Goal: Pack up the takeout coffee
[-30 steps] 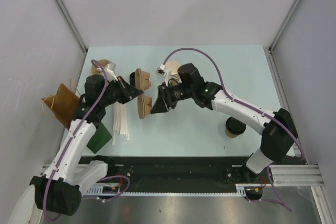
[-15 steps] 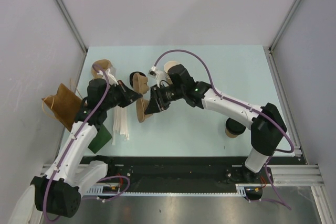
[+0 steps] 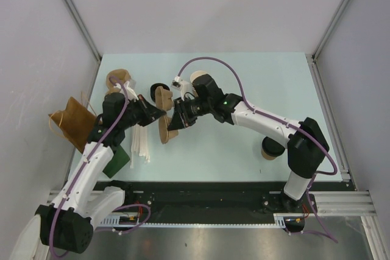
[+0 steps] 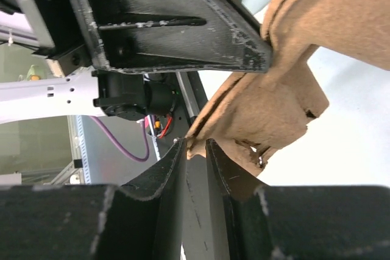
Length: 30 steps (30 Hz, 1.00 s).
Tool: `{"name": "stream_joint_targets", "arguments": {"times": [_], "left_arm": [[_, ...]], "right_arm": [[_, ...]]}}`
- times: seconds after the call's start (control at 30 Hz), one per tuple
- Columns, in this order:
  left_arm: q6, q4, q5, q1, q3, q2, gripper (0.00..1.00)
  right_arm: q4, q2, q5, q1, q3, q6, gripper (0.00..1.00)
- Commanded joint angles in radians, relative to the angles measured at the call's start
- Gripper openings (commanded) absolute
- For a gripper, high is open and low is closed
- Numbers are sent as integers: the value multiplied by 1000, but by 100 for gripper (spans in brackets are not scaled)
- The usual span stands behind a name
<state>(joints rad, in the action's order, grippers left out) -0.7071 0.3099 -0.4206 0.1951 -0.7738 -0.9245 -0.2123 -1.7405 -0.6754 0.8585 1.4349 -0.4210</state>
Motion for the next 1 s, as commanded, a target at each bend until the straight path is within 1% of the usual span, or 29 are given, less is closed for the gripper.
{"name": "stream_joint_targets", "arguments": {"times": [0.0, 0.23, 0.27, 0.33, 0.37, 0.47, 0.57, 0.67, 0.87, 0.97], "left_arm": [[-5, -26, 2, 10, 7, 26, 0], [-14, -26, 0, 12, 8, 26, 0], [-14, -26, 5, 12, 7, 26, 0], [-20, -26, 11, 13, 1, 21, 0], [-28, -25, 13, 15, -2, 19, 0], [-34, -22, 11, 15, -21, 12, 0], [-38, -14, 11, 21, -33, 4, 0], [-54, -8, 2, 27, -32, -2, 0], [-69, -6, -1, 29, -27, -5, 0], [-81, -11, -7, 29, -27, -8, 0]], "right_arm": [[2, 7, 36, -4, 47, 21, 23], [-4, 4, 57, -4, 47, 27, 21], [-10, 2, 66, -1, 48, 37, 20], [-30, -1, 105, 13, 58, 51, 18], [-41, -5, 143, 22, 64, 69, 14], [-94, -19, 212, 53, 99, 100, 13], [-143, -42, 321, 73, 145, 125, 13], [-182, -68, 394, 76, 185, 131, 14], [-223, -77, 546, 76, 197, 105, 18], [-229, -76, 579, 73, 197, 94, 21]]}}
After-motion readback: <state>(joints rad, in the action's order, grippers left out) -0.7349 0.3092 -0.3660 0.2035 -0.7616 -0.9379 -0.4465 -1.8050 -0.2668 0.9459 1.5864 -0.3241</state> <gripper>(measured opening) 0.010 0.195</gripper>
